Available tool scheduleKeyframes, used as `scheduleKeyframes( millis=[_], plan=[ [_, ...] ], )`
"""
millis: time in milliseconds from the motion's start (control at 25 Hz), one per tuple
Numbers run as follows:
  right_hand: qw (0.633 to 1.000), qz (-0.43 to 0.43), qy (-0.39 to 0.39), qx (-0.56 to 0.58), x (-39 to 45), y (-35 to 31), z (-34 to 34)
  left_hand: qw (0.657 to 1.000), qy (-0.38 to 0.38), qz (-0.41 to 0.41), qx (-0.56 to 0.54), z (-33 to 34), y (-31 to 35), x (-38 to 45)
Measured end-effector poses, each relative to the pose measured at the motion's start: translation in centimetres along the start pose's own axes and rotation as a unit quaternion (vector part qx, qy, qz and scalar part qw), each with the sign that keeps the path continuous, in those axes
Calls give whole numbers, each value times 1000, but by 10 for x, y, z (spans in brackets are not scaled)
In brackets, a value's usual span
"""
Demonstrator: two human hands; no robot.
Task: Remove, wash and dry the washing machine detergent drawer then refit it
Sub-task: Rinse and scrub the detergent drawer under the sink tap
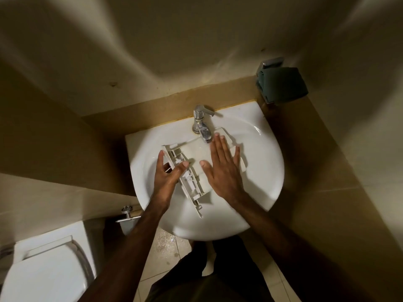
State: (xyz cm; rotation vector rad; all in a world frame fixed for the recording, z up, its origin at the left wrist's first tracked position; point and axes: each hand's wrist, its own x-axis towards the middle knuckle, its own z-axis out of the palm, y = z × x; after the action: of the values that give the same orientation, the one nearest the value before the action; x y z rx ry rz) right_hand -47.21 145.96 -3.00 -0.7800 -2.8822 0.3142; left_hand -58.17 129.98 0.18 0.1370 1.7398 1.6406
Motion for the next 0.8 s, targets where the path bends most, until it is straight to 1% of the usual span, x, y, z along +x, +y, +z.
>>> scheduleKeyframes(
  millis=[80, 120, 160, 240, 280, 400, 520, 560, 680, 720, 760, 800],
  plan=[
    [999, -49, 0, -18, -25, -5, 4, 1000, -3, 3, 2, -2, -3, 2],
    [998, -54, 7, -18, -31, -1, 7, 1000, -7, 1, 7, -3, -5, 3],
    [999, -29, 19, -8, -27, 6, 8, 1000, -10, -3, 13, -4, -5, 4],
    [997, 72, 36, 9, 1, 20, 5, 1000, -13, -9, 23, -5, -5, 5],
    [995, 97, 32, 8, 18, 26, 1, 1000, -12, -8, 26, -5, -5, 5],
    [999, 51, 14, -5, 46, 28, 0, 999, -15, -2, 29, -3, -4, 3],
    [998, 60, 34, -9, 19, 3, 5, 1000, -8, 3, 28, -3, -5, 4],
    [998, 46, 30, -11, 5, -3, 6, 1000, -6, 3, 29, -3, -5, 3],
    [998, -51, 2, -28, -25, 5, 5, 1000, -8, 12, 26, -3, -6, 3],
    [998, -55, 8, -31, -21, 14, 5, 1000, -10, 12, 25, -3, -6, 4],
    [999, -30, 12, -23, -10, 20, 5, 1000, -11, 9, 25, -3, -6, 4],
    [1000, 16, 17, -5, 4, 23, 4, 1000, -10, 8, 23, -3, -6, 5]
  ],
)
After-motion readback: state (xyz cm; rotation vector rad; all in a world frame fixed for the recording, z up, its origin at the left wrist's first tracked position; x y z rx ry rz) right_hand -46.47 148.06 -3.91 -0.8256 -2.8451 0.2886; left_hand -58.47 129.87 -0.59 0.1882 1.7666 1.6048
